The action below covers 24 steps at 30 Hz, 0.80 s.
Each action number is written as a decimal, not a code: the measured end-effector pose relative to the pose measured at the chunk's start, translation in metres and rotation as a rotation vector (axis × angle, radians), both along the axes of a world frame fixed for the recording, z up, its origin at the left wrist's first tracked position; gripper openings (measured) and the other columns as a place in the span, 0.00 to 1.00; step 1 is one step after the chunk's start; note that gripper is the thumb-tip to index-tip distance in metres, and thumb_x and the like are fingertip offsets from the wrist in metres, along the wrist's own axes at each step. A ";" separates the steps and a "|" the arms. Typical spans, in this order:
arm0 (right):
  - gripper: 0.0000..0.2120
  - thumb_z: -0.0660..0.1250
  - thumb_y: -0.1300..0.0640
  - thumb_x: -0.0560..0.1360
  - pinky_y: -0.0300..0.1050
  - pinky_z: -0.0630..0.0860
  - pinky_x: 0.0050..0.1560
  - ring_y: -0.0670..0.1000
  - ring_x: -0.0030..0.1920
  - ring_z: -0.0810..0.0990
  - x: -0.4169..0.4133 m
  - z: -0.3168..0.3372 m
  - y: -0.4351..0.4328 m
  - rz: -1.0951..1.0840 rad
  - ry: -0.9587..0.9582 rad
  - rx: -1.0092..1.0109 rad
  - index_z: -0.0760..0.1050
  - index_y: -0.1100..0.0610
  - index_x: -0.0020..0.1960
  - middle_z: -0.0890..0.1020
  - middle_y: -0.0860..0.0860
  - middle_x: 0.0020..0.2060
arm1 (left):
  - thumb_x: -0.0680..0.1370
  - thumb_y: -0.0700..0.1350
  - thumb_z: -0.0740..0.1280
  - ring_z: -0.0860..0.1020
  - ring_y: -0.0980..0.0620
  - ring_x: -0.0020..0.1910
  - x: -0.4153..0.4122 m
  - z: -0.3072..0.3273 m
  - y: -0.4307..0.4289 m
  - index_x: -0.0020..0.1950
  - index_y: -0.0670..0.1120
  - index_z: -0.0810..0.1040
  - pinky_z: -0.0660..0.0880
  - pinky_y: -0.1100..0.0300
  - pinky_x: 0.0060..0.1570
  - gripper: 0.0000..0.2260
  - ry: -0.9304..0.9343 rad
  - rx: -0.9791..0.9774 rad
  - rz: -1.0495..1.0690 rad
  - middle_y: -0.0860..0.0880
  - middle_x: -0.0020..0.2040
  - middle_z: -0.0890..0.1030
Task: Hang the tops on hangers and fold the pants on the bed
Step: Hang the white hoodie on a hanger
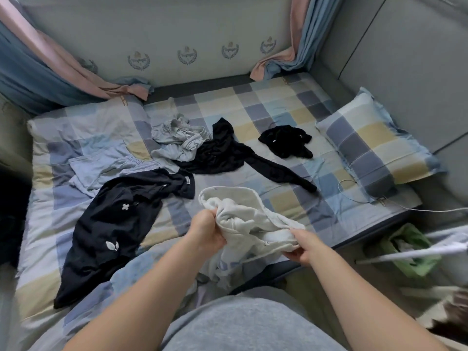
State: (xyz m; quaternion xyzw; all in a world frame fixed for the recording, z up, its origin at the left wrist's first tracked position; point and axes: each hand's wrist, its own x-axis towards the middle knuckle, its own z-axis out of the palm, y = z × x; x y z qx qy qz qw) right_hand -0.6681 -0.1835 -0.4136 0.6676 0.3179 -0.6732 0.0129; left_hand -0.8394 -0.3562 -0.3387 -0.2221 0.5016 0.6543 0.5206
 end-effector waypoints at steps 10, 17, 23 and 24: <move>0.12 0.63 0.55 0.83 0.60 0.80 0.54 0.61 0.51 0.83 0.084 0.003 -0.016 -0.543 0.050 0.011 0.73 0.60 0.63 0.81 0.59 0.54 | 0.80 0.57 0.68 0.84 0.40 0.54 0.044 -0.018 0.022 0.65 0.43 0.76 0.81 0.48 0.48 0.22 0.040 0.125 -0.516 0.39 0.57 0.84; 0.19 0.61 0.42 0.82 0.59 0.77 0.56 0.60 0.49 0.81 0.173 0.025 -0.044 -0.803 0.203 -0.019 0.76 0.59 0.55 0.82 0.60 0.50 | 0.70 0.47 0.72 0.76 0.49 0.42 0.099 -0.053 0.034 0.42 0.45 0.73 0.75 0.55 0.43 0.10 0.908 -0.484 -1.385 0.47 0.42 0.77; 0.25 0.60 0.54 0.79 0.60 0.70 0.68 0.61 0.54 0.80 0.292 0.044 -0.093 -0.988 0.301 0.151 0.68 0.67 0.72 0.79 0.62 0.63 | 0.80 0.49 0.67 0.79 0.47 0.42 0.192 -0.056 0.037 0.56 0.41 0.77 0.77 0.60 0.34 0.12 0.965 -0.363 -1.273 0.43 0.50 0.81; 0.27 0.63 0.56 0.75 0.59 0.71 0.66 0.61 0.54 0.80 0.314 0.046 -0.105 -1.032 0.297 0.183 0.69 0.66 0.72 0.79 0.62 0.63 | 0.79 0.48 0.68 0.81 0.46 0.43 0.212 -0.052 0.036 0.56 0.42 0.78 0.81 0.58 0.33 0.11 0.861 -0.277 -1.158 0.41 0.51 0.82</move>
